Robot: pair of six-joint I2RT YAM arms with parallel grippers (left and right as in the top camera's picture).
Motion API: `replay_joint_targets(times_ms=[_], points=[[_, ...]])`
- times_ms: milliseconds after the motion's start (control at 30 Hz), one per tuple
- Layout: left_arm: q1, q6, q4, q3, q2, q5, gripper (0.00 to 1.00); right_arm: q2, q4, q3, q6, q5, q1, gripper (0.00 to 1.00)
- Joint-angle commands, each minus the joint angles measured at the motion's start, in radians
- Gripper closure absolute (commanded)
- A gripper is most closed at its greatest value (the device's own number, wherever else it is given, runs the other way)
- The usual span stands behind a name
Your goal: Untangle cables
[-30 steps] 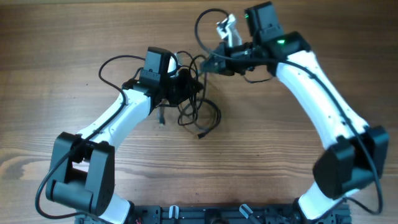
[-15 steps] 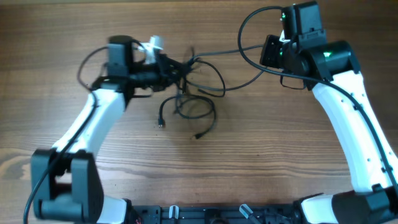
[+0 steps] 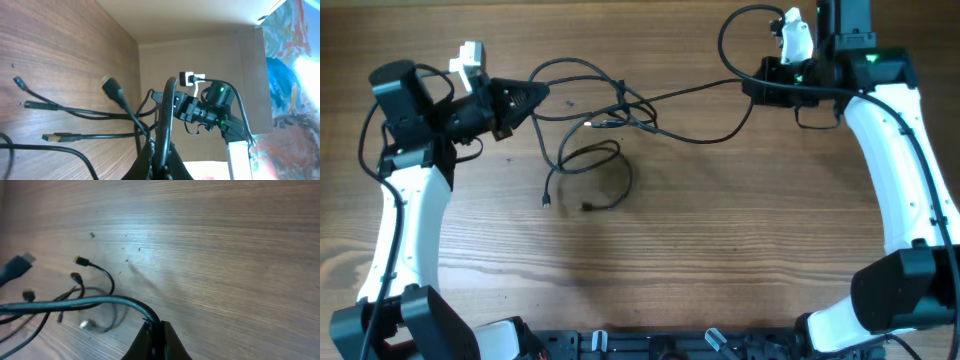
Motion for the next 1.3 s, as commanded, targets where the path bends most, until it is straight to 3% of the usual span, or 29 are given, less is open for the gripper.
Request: replay_joint_targets(times_ms=[0, 100, 167, 200, 233, 267, 367, 433, 633, 700, 800, 833, 900, 1033, 1133, 1267], points=[[0.043, 0.091, -0.051, 0.001, -0.023, -0.066, 0.96, 0.015, -0.052, 0.016, 0.285, 0.392, -0.023, 0.96], [0.067, 0.162, -0.224, 0.001, -0.023, -0.331, 0.96, 0.019, -0.090, 0.015, 0.388, 0.686, -0.023, 0.96], [0.068, 0.141, -0.402, 0.001, -0.023, -0.719, 0.96, 0.021, -0.101, 0.015, 0.412, 0.757, -0.023, 0.96], [0.064, 0.106, -0.454, 0.001, -0.023, -0.843, 0.96, 0.022, -0.101, 0.015, 0.412, 0.750, -0.023, 0.96], [0.055, 0.049, -0.518, 0.001, -0.023, -1.005, 0.96, 0.023, -0.100, 0.015, 0.406, 0.721, -0.021, 0.96], [0.047, 0.048, -0.538, 0.001, -0.023, -1.073, 0.96, 0.023, -0.090, 0.015, 0.355, 0.625, -0.019, 0.96], [0.029, 0.048, -0.552, 0.001, -0.023, -1.160, 0.96, 0.024, -0.024, 0.015, 0.135, 0.270, -0.019, 0.94], [0.021, 0.055, -0.553, 0.001, -0.023, -1.150, 0.96, 0.024, -0.003, 0.015, 0.030, 0.102, -0.019, 0.90], [-0.065, 0.232, -0.537, 0.001, -0.023, -0.955, 0.96, 0.024, -0.003, 0.015, 0.025, 0.050, -0.019, 0.90], [-0.123, 0.286, -0.504, 0.001, -0.023, -0.836, 0.96, 0.024, -0.003, 0.015, -0.074, -0.105, -0.017, 0.80], [-0.202, 0.314, -0.334, 0.001, -0.023, -0.540, 0.96, 0.024, -0.005, 0.015, -0.182, -0.338, -0.002, 0.66], [-0.220, 0.297, -0.202, 0.002, -0.023, -0.383, 0.96, 0.024, -0.005, 0.015, -0.203, -0.390, 0.008, 0.63], [-0.222, 0.163, -0.013, 0.002, -0.023, -0.253, 0.96, 0.024, -0.004, 0.015, -0.202, -0.428, 0.023, 0.59], [-0.223, -0.152, 0.257, 0.002, -0.023, -0.238, 0.96, 0.024, -0.003, 0.015, -0.201, -0.454, 0.054, 0.56], [-0.224, -0.309, 0.304, 0.002, -0.023, -0.266, 0.95, 0.024, 0.002, 0.015, -0.196, -0.454, 0.103, 0.52], [-0.224, -0.327, 0.285, 0.001, -0.023, -0.280, 0.90, 0.024, 0.060, 0.015, -0.111, -0.420, 0.163, 0.48]])
